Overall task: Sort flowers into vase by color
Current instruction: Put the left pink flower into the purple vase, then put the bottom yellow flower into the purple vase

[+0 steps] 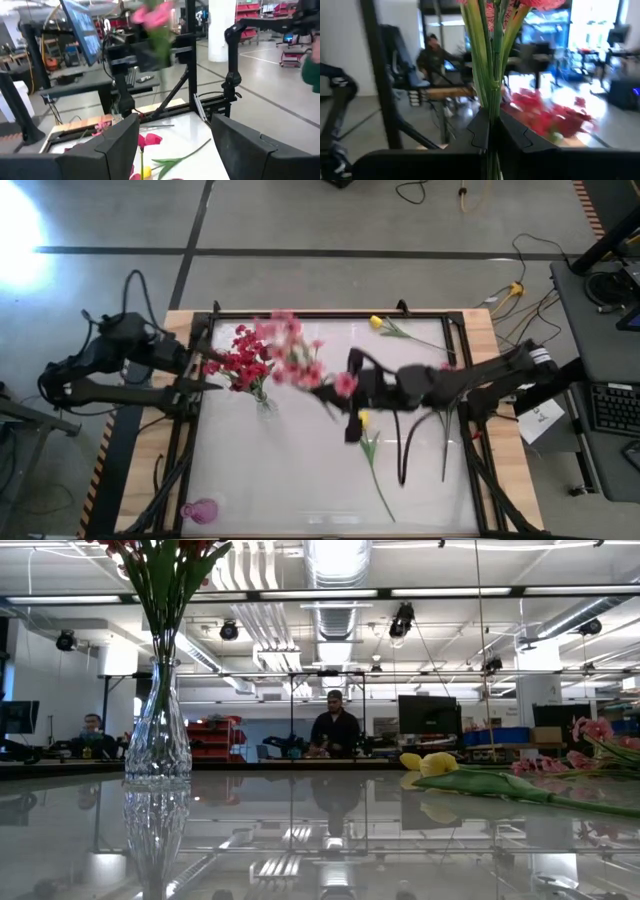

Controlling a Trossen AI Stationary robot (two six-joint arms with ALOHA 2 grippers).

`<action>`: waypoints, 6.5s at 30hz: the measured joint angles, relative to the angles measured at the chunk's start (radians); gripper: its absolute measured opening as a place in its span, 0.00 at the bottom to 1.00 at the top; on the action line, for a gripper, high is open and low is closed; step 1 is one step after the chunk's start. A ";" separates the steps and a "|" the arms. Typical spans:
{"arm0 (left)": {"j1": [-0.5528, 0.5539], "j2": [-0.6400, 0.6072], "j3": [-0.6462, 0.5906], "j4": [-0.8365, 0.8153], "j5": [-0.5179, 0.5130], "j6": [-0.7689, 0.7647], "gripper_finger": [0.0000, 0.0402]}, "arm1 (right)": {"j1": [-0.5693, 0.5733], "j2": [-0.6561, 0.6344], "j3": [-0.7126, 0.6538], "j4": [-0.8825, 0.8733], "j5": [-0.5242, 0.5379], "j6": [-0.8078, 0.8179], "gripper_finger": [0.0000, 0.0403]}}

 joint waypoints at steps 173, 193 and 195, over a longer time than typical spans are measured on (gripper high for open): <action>-1.179 -0.186 -0.001 -0.548 -0.709 -0.497 0.48 | 0.056 0.456 0.333 -0.884 0.251 0.966 0.03; -1.172 -0.075 -0.094 -0.304 -0.950 -0.476 0.62 | 0.062 0.520 0.389 0.228 0.128 -0.028 0.03; -1.166 -0.056 -0.106 -0.278 -0.978 -0.478 0.65 | 0.047 0.552 0.432 0.227 0.089 -0.054 0.03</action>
